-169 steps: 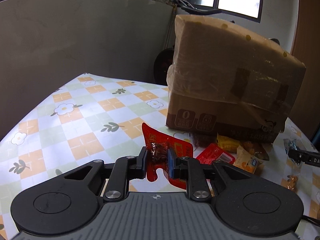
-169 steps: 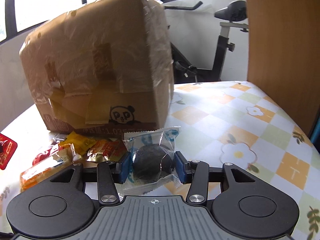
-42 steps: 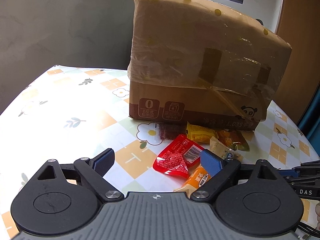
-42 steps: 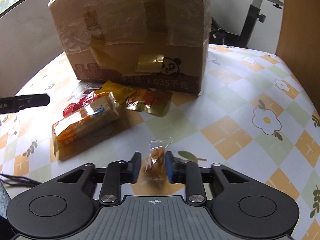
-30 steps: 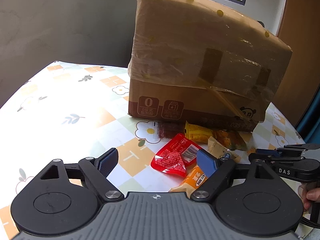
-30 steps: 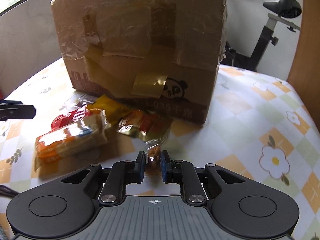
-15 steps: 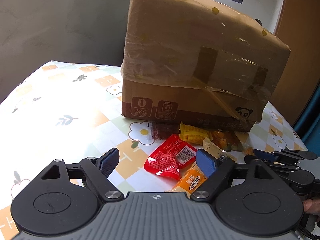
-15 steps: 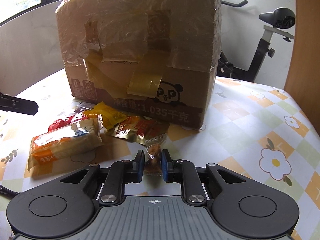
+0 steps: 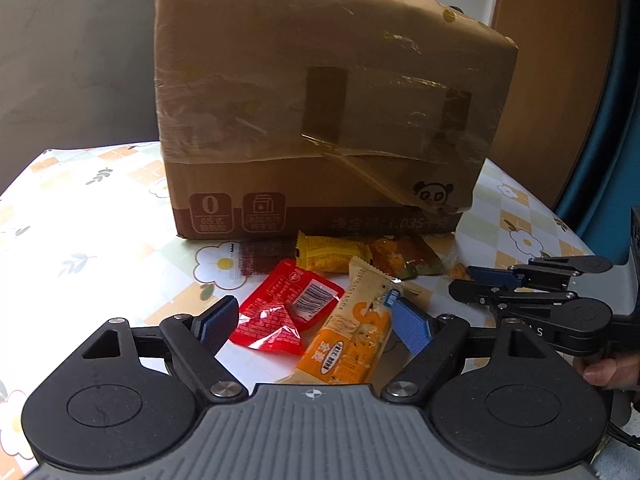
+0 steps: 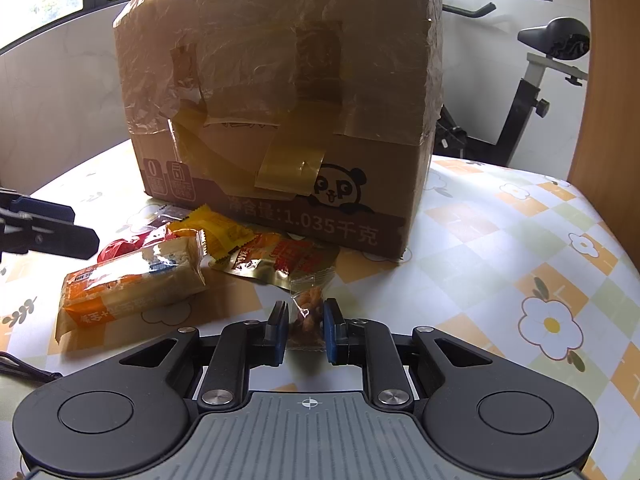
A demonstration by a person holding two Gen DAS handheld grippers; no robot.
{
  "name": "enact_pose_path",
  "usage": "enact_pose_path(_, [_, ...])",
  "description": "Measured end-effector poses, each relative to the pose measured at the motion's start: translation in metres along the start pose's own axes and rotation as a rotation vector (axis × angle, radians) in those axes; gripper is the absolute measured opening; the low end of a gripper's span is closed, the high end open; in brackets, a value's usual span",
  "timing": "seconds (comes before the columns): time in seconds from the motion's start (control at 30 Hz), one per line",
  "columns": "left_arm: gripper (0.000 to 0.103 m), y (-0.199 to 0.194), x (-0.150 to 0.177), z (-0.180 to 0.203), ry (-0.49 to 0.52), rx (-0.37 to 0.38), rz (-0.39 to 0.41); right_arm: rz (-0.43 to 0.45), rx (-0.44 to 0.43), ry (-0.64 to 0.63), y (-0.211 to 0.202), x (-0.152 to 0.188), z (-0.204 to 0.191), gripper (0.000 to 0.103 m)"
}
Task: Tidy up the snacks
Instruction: 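Grasp the small pastry packet with right tool while left tool grasps orange-and-white bar, then lift the orange-and-white bar with left tool while right tool lifts pastry over box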
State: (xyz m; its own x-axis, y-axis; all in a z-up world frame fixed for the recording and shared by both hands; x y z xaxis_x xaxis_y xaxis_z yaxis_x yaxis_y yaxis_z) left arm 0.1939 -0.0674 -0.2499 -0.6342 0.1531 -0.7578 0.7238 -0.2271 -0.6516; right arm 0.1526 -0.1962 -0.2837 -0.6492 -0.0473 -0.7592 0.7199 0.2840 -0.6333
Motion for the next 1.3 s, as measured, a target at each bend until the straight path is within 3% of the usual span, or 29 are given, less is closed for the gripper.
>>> enact_pose_path(0.27, [0.084, 0.015, 0.008, 0.014, 0.074, 0.031, -0.042, 0.003, -0.001, 0.004, 0.000, -0.001, 0.000, 0.017])
enact_pose_path(0.37, [0.068, 0.027, 0.007, 0.019, 0.090, 0.039, -0.062, 0.003, -0.003, 0.006, 0.000, -0.001, 0.000, 0.017])
enact_pose_path(0.53, [0.063, 0.040, 0.001, 0.025, 0.129, 0.048, -0.065, 0.006, -0.009, 0.017, 0.000, -0.001, 0.001, 0.017])
enact_pose_path(0.57, [0.059, 0.041, 0.000, 0.027, 0.145, 0.046, -0.064, 0.006, -0.009, 0.018, 0.000, -0.001, 0.001, 0.017])
enact_pose_path(0.6, [0.045, 0.041, 0.000, 0.028, 0.153, 0.050, -0.063, 0.007, -0.009, 0.018, 0.000, -0.001, 0.000, 0.017])
enact_pose_path(0.63, [0.039, 0.041, 0.000, 0.029, 0.152, 0.059, -0.067, 0.007, -0.008, 0.017, 0.000, -0.001, 0.001, 0.017])
enact_pose_path(1.0, [0.039, 0.007, 0.016, -0.003, -0.071, 0.021, -0.016, 0.012, -0.023, 0.039, -0.001, -0.001, 0.003, 0.017])
enact_pose_path(1.3, [0.038, -0.012, 0.010, -0.018, -0.120, -0.013, 0.034, 0.010, -0.003, 0.050, -0.004, -0.001, 0.005, 0.017])
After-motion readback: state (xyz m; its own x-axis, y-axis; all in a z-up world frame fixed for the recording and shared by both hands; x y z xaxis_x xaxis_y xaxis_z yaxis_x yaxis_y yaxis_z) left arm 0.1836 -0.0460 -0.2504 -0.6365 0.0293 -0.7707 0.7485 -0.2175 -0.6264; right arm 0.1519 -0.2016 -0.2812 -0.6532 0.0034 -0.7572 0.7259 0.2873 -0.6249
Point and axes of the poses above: each gripper's, at about its wrist camera, not at the fingertips, and y roughly the way its jaws point, z to its right, x to its underside, the point moved 6 cm from there along y, roughly the way its jaws point, and after that the axes turned 4 degrees about -x, right-handed, at the moved point
